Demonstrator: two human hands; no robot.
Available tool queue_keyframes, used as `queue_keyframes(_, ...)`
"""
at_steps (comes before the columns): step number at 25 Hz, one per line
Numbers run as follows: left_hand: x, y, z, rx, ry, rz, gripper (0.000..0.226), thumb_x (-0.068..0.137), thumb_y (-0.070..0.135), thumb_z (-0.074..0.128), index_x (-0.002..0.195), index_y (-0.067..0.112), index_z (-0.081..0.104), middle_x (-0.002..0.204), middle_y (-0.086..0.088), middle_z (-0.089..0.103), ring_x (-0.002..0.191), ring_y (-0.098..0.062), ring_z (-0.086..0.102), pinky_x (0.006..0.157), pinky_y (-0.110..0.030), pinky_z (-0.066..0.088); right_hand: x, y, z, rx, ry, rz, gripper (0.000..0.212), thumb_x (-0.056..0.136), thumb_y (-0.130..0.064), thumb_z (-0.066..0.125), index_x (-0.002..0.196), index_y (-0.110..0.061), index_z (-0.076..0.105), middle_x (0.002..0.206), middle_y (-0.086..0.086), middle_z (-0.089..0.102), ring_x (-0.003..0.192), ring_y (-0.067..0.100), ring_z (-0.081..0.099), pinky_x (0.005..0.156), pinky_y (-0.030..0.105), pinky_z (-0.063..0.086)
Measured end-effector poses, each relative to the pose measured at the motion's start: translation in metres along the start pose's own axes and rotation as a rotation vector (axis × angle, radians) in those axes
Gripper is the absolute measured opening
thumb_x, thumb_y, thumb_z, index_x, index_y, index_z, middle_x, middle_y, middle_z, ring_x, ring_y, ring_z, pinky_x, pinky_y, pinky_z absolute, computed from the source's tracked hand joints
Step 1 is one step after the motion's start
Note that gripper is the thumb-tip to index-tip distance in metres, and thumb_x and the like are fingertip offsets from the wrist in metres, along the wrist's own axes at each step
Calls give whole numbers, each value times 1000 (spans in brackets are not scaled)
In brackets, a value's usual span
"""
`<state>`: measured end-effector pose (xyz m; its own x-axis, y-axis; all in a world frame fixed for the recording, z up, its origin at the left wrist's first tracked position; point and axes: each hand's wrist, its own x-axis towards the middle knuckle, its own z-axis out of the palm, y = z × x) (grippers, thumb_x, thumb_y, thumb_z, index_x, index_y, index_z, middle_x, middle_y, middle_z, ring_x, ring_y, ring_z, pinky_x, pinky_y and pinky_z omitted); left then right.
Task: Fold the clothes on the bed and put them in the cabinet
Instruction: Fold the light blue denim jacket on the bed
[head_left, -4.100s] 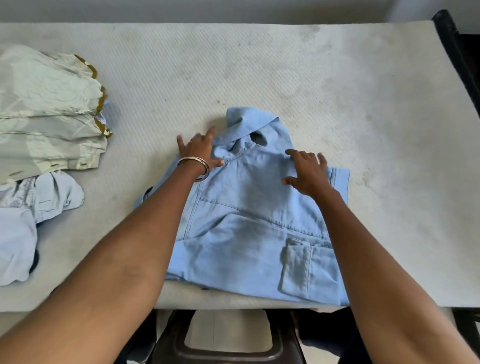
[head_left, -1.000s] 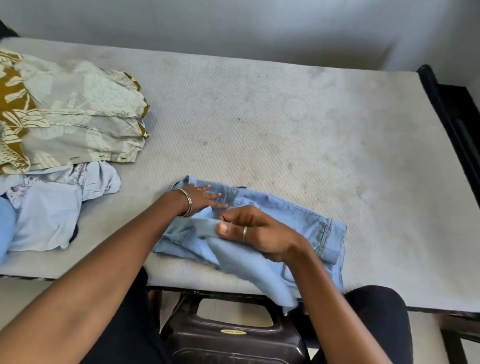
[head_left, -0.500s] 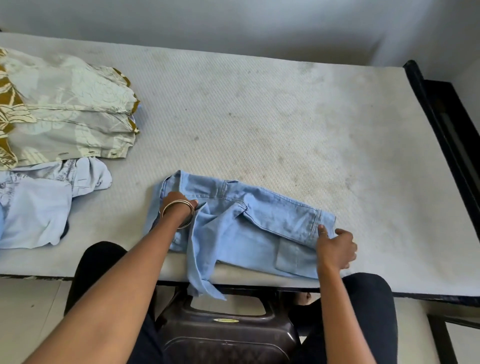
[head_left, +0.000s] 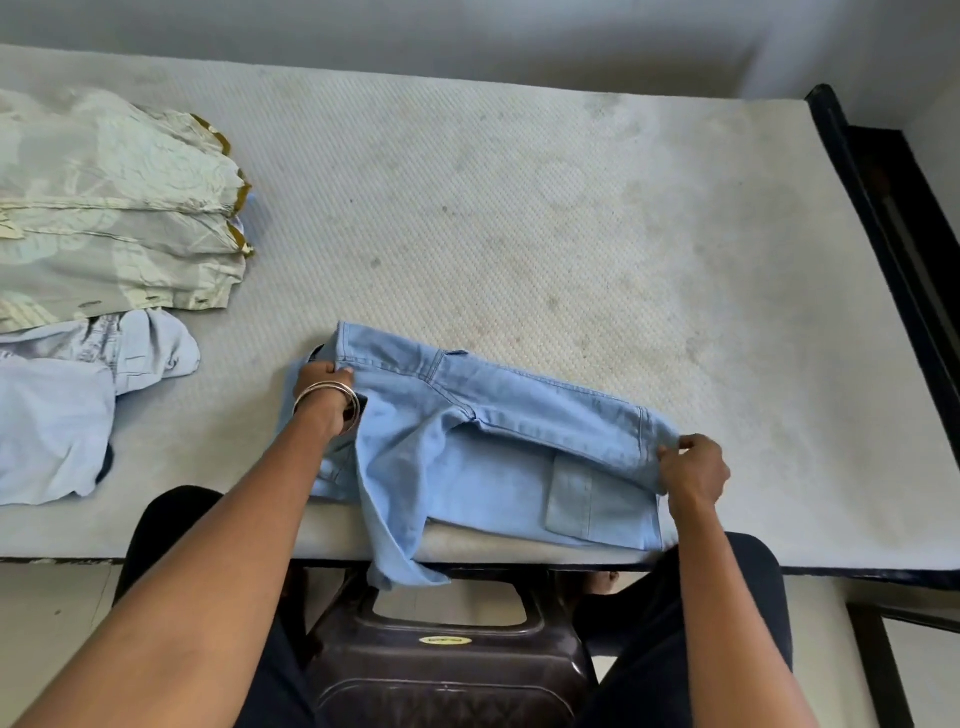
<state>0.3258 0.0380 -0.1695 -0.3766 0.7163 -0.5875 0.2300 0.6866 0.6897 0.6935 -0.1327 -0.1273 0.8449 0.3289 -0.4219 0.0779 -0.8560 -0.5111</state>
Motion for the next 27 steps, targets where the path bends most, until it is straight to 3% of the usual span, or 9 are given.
queue_keyframes(3,-11,-7,-2,-105,-147,-71,14,86,19,70,90,7,66,85,-14,66,76,-27,62,78,-47,55,-12,3,16,-15,64,70,41,90,-1,56,130,-9,48,128,24,51,118,41,47,99,52,36)
queue_keyframes(6,-18,-10,0,136,-215,37,43,69,8,85,102,8,57,96,-10,63,88,-27,61,81,-40,53,-55,-17,39,-161,206,-321,43,87,-1,58,127,-15,51,132,17,44,123,36,38,97,45,32)
queue_keyframes(9,-20,-9,-3,326,-119,224,71,69,2,81,131,8,47,120,-12,58,112,-33,57,93,-38,47,-123,-33,76,-242,-288,-732,12,95,-15,59,107,-15,58,113,7,61,109,26,56,76,25,38)
queue_keyframes(12,-32,-1,-10,547,58,344,71,84,6,70,144,8,32,130,-22,53,118,-41,52,95,-44,43,-185,-22,115,-442,-588,-544,43,90,-47,62,109,-8,55,111,13,64,106,36,60,73,34,43)
queue_keyframes(15,-33,-3,-16,801,199,901,48,76,-8,68,121,2,57,106,-26,58,93,-45,59,80,-47,50,-217,1,133,-496,-634,-381,49,87,-44,65,115,-8,45,115,13,63,108,36,61,82,39,51)
queue_keyframes(19,-35,-26,-18,973,-253,1410,30,58,-10,78,79,9,69,76,-11,63,65,-33,61,59,-37,54,-229,1,133,-488,-478,-658,56,90,-60,54,113,-10,44,111,11,63,106,34,60,76,37,44)
queue_keyframes(22,-37,-30,-28,1247,-422,1183,34,79,-1,64,108,16,67,108,-5,67,102,-32,59,83,-39,52,-240,0,140,-619,-667,-767,72,83,-72,47,120,-10,49,120,11,59,114,33,55,90,43,44)
queue_keyframes(24,-39,-28,-36,1450,-485,1037,54,86,1,54,136,23,50,136,1,53,125,-23,47,102,-34,39,-240,4,142,-775,-715,-773,57,86,-55,61,119,-9,54,121,11,59,119,33,53,98,46,40)
queue_keyframes(27,-39,-22,-49,1564,-521,1072,90,81,2,62,152,36,17,148,6,36,132,-22,40,107,-33,33,-249,-4,126,-628,-799,-779,22,87,-28,59,73,-14,49,100,15,59,107,37,55,85,39,42)
